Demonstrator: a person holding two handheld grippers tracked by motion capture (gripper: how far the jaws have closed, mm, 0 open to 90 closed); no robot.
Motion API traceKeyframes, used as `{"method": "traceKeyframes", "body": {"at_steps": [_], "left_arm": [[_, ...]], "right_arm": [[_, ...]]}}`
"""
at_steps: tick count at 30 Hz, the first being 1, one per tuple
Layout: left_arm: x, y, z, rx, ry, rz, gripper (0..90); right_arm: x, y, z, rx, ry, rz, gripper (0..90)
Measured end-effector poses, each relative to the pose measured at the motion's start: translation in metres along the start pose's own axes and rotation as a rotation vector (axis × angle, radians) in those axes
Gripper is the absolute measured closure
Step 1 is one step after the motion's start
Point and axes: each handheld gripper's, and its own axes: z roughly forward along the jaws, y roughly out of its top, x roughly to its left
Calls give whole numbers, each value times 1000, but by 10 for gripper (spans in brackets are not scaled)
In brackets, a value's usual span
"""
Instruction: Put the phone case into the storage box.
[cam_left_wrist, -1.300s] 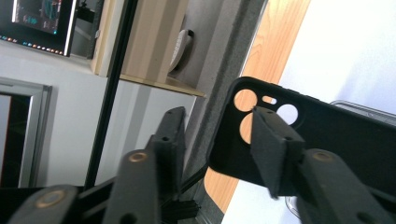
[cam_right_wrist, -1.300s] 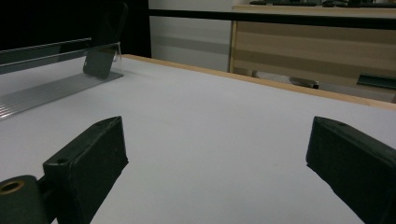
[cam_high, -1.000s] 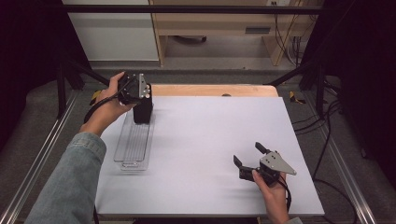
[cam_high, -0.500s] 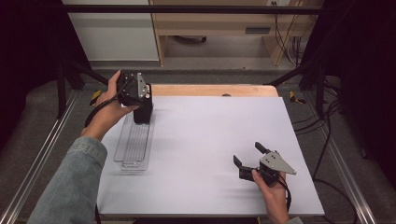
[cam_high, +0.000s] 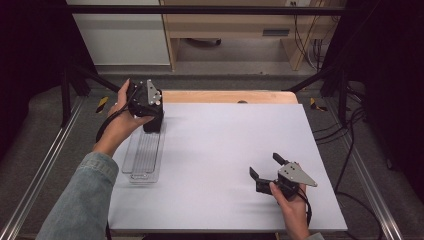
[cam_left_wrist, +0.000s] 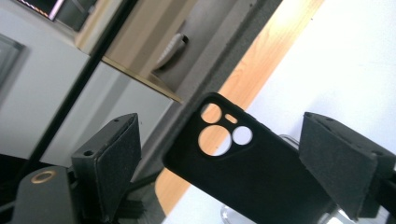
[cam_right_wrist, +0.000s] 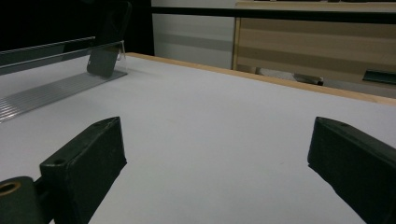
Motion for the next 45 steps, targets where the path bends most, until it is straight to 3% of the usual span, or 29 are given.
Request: {"method": "traceKeyframes", "body": {"at_steps": [5, 7, 27, 36, 38, 41, 45], "left_arm": [[-5, 3, 0, -11, -25, -6, 104], [-6, 4, -1, -19, -16, 8, 105], [-12, 2, -12, -89, -45, -76, 92], [-14, -1, -15, -116, -88, -148, 90], [-15, -1, -16, -136, -112, -200, 90], [-14, -1, -18, -152, -126, -237, 90], [-13, -1, -22, -192, -149, -334, 87]], "right_arm": [[0, 0, 0, 1, 0, 5, 42], [0, 0, 0, 4, -2, 6, 42], [0, 0, 0, 6, -6, -7, 46], [0, -1, 1, 8, -4, -1, 45], [0, -1, 1, 8, -5, 0, 45], [-1, -1, 1, 7, -1, 2, 46], [-1, -1, 1, 4, 3, 0, 46]]}}
